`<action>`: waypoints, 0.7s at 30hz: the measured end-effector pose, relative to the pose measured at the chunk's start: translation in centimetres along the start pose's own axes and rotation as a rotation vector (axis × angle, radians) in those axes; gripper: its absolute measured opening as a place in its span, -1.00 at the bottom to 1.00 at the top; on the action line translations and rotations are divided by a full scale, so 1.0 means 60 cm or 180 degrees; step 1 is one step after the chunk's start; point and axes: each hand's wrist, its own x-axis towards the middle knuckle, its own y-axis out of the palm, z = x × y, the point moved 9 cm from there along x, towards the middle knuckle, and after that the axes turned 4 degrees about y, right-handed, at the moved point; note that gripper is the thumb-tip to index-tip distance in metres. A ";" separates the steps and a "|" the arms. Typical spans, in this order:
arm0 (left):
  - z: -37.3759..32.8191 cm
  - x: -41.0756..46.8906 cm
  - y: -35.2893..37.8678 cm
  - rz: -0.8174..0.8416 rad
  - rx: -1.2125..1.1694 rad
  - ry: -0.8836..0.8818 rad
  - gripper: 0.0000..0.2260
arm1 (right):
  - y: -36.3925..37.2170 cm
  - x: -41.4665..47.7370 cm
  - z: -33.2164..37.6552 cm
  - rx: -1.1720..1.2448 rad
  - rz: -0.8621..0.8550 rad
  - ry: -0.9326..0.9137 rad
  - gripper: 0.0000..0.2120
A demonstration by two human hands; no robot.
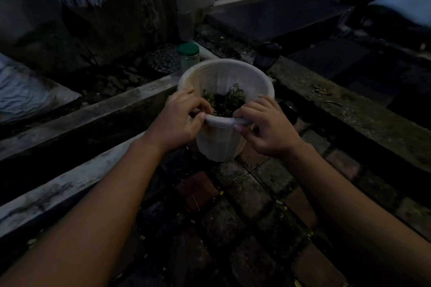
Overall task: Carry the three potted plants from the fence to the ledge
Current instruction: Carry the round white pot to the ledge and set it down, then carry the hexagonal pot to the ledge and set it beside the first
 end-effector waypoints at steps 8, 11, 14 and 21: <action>-0.033 0.013 -0.007 0.0057 -0.0047 0.0019 -0.87 | -0.007 -0.013 -0.021 0.0136 0.0280 0.0008 -0.70; -0.059 0.043 -0.030 -0.0039 0.0016 -0.0027 -0.80 | -0.046 -0.005 -0.037 0.0280 0.0232 0.0147 -0.71; -0.121 0.072 -0.034 0.0379 0.0193 -0.0052 -0.53 | -0.117 0.009 -0.050 0.0143 0.0319 0.0522 -0.65; -0.389 0.189 -0.156 0.0744 0.0002 0.0444 -0.44 | -0.472 0.039 -0.069 -0.0434 0.0778 0.1326 -0.53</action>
